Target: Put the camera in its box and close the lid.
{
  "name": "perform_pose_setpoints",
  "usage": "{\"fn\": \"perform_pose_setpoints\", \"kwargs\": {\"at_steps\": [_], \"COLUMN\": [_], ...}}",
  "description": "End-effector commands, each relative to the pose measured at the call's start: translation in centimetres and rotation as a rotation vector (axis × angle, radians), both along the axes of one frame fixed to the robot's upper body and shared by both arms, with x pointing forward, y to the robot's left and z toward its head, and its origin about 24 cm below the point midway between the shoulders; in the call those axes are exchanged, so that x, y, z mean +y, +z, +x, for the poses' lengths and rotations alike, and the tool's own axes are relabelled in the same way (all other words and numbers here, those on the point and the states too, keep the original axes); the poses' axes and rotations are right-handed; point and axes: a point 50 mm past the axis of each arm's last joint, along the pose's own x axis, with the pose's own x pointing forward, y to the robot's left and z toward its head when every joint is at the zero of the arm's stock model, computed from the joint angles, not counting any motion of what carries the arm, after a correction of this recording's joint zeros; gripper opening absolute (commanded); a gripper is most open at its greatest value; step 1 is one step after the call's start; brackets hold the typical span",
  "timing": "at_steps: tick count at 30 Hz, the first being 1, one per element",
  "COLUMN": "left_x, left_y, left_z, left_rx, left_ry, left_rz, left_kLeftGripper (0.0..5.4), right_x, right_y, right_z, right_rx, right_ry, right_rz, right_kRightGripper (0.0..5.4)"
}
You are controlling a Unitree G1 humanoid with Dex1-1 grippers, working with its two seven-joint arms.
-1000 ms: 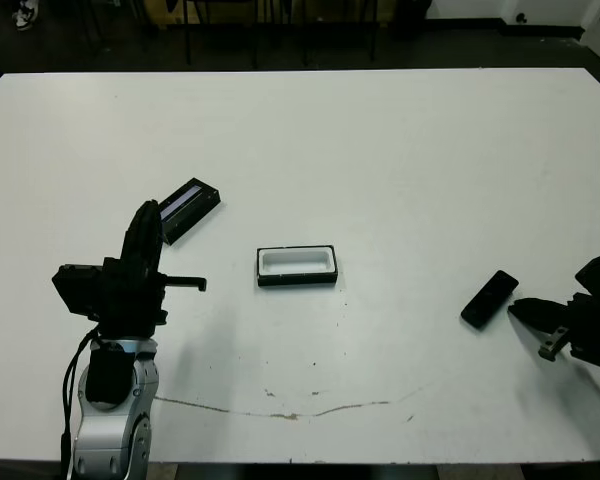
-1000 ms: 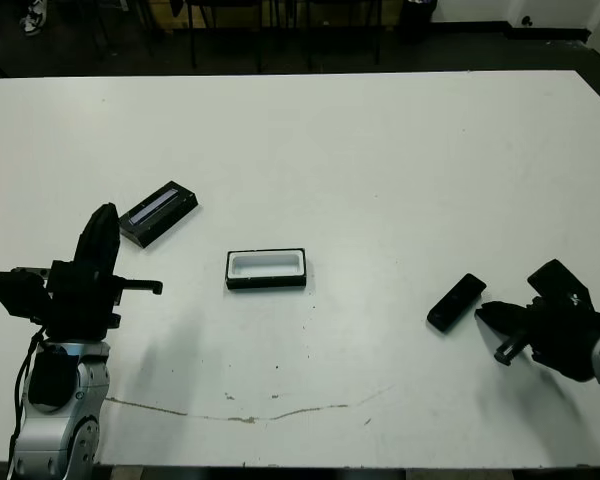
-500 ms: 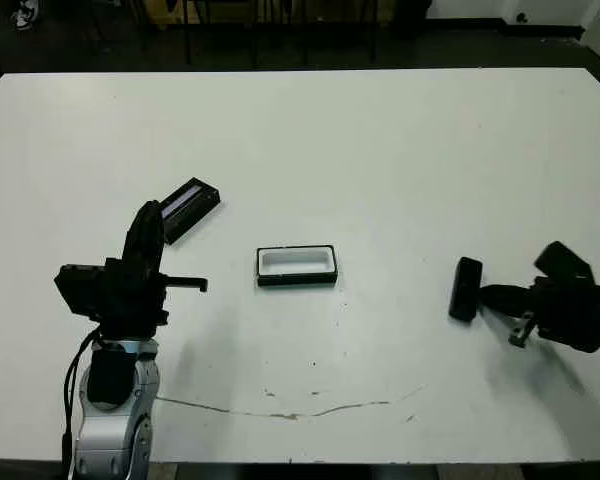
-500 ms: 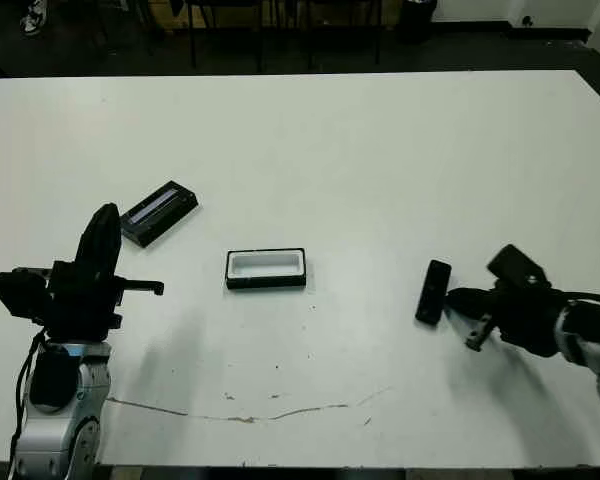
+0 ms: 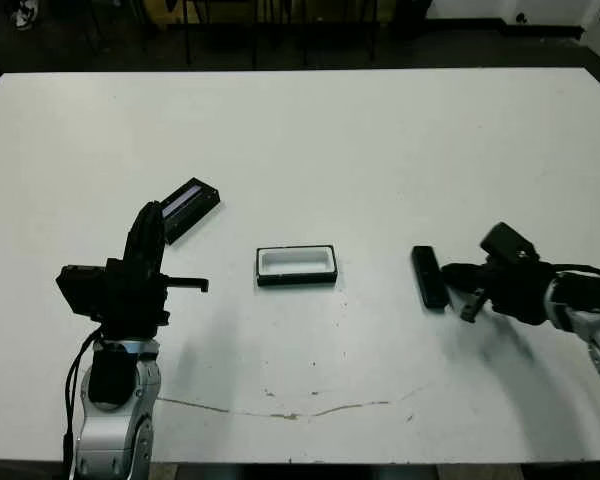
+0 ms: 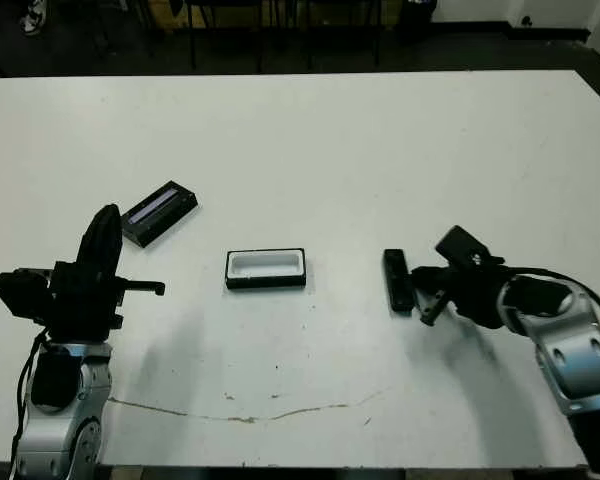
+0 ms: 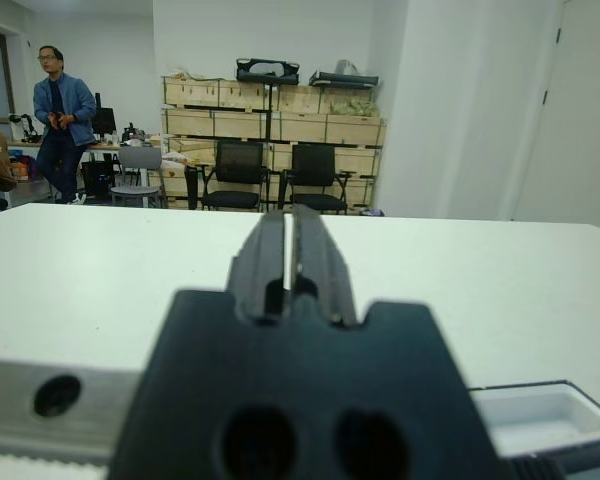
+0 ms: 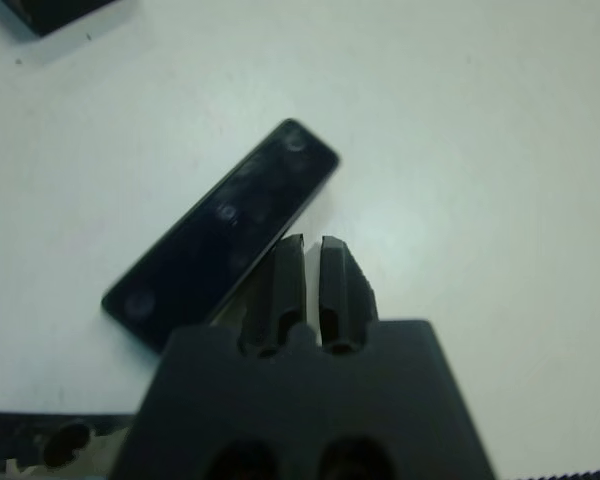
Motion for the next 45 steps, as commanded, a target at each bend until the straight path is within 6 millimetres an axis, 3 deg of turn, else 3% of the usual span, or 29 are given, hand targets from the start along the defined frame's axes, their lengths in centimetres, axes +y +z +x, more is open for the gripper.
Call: {"fn": "perform_pose_setpoints", "kwargs": {"at_steps": [1,15,20,27,35,39,45], "left_x": [0.1,0.0,0.0,0.0,0.1,0.1,0.1], "left_y": [-0.5,-0.6,-0.6,-0.5,-0.5,-0.5,-0.6], "left_z": [-0.1,-0.1,-0.1,0.0,0.1,0.1,0.0], "left_rx": [0.027,0.028,0.024,0.027,0.024,0.028,0.029], "left_ry": [0.007,0.006,0.006,0.001,0.003,0.004,0.004], "left_rz": [0.004,0.000,0.008,0.006,0.015,0.012,0.004], "left_kLeftGripper": [0.01,0.01,0.01,0.01,0.01,0.01,0.01], "right_x": [0.3,0.9,-0.3,-1.5,0.9,2.3,3.8], "right_y": [-1.3,-2.1,-1.4,1.4,5.5,6.0,5.1], "right_z": [0.4,1.3,1.1,0.5,-2.9,-4.4,-5.8], "right_rx": [0.026,-0.019,-0.107,-0.261,-0.339,-0.368,-0.382], "right_ry": [-0.010,-0.020,-0.195,-0.408,-0.371,-0.306,-0.291], "right_rz": [-0.006,0.018,0.070,0.213,0.449,0.403,0.354], "right_kRightGripper": [0.00,0.00,0.00,0.00,0.00,0.00,0.00]}}
